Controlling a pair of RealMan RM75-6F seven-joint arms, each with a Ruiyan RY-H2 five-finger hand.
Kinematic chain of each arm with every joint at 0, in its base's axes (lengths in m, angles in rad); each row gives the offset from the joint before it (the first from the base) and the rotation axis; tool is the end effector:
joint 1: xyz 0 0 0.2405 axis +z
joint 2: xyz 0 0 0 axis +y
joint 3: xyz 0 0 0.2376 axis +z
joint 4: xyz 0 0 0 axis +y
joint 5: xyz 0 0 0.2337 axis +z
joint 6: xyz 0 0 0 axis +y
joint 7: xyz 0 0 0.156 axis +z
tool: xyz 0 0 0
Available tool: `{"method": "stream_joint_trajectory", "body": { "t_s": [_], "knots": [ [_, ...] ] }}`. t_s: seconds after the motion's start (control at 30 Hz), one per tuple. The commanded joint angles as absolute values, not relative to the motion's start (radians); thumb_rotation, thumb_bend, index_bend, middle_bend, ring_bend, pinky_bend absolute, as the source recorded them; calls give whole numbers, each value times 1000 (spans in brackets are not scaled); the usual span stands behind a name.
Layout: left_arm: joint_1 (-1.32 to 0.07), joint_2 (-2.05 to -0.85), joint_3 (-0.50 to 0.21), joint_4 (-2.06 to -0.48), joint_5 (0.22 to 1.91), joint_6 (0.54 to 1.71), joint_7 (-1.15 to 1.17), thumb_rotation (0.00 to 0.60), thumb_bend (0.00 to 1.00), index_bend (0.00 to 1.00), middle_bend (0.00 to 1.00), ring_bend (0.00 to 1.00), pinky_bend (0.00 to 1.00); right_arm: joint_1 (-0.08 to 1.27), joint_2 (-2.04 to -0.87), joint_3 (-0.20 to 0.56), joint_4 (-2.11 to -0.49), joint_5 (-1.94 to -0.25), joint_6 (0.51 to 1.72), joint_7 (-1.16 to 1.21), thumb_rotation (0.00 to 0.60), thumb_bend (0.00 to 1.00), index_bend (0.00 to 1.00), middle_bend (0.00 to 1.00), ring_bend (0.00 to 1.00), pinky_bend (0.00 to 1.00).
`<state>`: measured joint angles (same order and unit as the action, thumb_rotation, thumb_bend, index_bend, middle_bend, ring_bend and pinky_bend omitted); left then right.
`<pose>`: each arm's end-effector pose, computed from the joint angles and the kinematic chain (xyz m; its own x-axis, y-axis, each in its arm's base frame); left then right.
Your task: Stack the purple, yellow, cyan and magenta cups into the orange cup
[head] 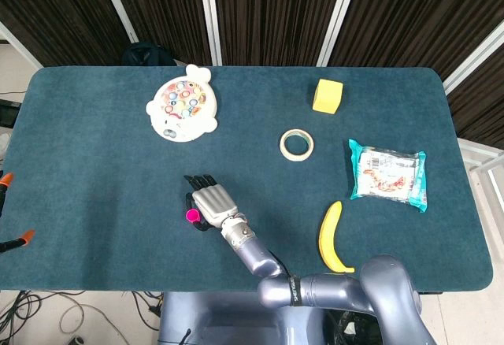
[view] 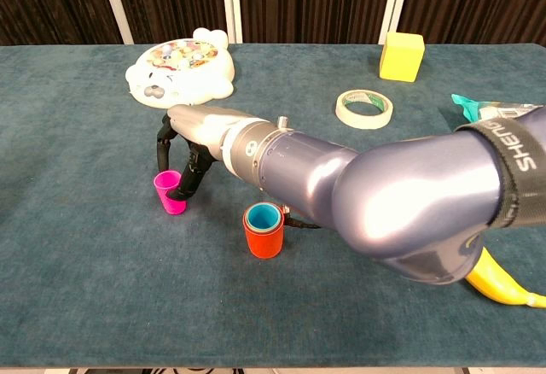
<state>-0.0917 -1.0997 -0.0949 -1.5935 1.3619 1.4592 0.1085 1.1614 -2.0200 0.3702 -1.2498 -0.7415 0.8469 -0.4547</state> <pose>-0.3250 0.2055 0.1498 0.5079 -0.0101 0.8614 0.8554 0.1238 -0.5029 0.0542 -0.3259 -0.1644 0.2660 -0.4653 0.8442 -0.8934 -0.4480 0.0346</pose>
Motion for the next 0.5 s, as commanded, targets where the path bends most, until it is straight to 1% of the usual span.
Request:
{"method": "stream_joint_trajectory", "body": {
  "t_s": [0.03, 0.27, 0.5],
  "knots": [
    [-92, -1101, -95, -1593, 1362, 1458, 109, 600, 0, 0, 0, 0, 51, 1154, -2005, 375, -1271, -748, 855, -451, 600, 377, 516, 0, 28, 36],
    [-92, -1105, -90, -1593, 1368, 1461, 121, 600, 0, 0, 0, 0, 50, 1111, -1902, 366, -1409, -776, 898, -463, 600, 376, 516, 0, 28, 36],
    [-89, -1108, -88, -1598, 1374, 1470, 135, 600, 0, 0, 0, 0, 51, 1028, -1745, 325, -1602, -820, 962, -477, 600, 377, 517, 0, 28, 36]
  ]
}}
